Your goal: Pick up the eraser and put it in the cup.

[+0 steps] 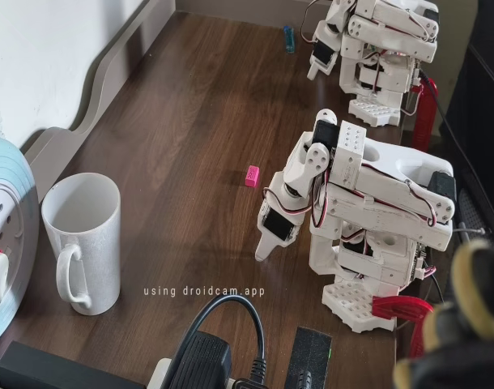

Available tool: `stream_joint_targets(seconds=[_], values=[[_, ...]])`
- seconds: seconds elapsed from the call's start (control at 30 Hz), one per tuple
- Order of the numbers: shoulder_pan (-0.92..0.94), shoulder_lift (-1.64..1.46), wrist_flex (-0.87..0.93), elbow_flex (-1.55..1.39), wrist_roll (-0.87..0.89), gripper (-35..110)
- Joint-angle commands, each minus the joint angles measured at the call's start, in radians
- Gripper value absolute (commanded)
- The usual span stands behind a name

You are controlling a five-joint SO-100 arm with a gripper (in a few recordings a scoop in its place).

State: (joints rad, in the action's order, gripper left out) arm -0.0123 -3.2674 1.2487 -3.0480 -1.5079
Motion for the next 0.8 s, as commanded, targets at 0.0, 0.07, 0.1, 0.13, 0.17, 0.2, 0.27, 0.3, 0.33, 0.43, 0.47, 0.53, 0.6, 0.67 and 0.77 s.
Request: stream_joint_targets(seconds=[0.0,0.07,0.1,0.13,0.17,0.2,0.27,0.3,0.33,0.43,0.47,0.53,0.6,0.67,0.77], values=[[-0.02,-0.023,0.043,-0.009,-0.084,4],[-0.02,-0.023,0.043,-0.009,-0.084,4],[-0.02,-0.023,0.043,-0.009,-0.084,4],[-0.02,-0.023,0.043,-0.009,-0.084,4],[-0.02,-0.023,0.043,-0.009,-0.084,4],[-0.02,-0.023,0.043,-0.009,-0.084,4],[-0.02,-0.023,0.043,-0.009,-0.084,4],[-0.02,-0.023,0.043,-0.009,-0.084,4],[-0.02,-0.023,0.043,-0.009,-0.074,4],[-0.021,-0.023,0.044,-0.009,-0.114,14],[-0.023,-0.023,0.046,-0.009,-0.121,17],[-0.037,-0.023,0.046,-0.009,-0.12,23],[-0.043,-0.023,0.046,-0.009,-0.112,13],[-0.075,-0.023,0.041,-0.009,-0.078,0],[-0.032,-0.023,0.04,-0.006,-0.095,0]])
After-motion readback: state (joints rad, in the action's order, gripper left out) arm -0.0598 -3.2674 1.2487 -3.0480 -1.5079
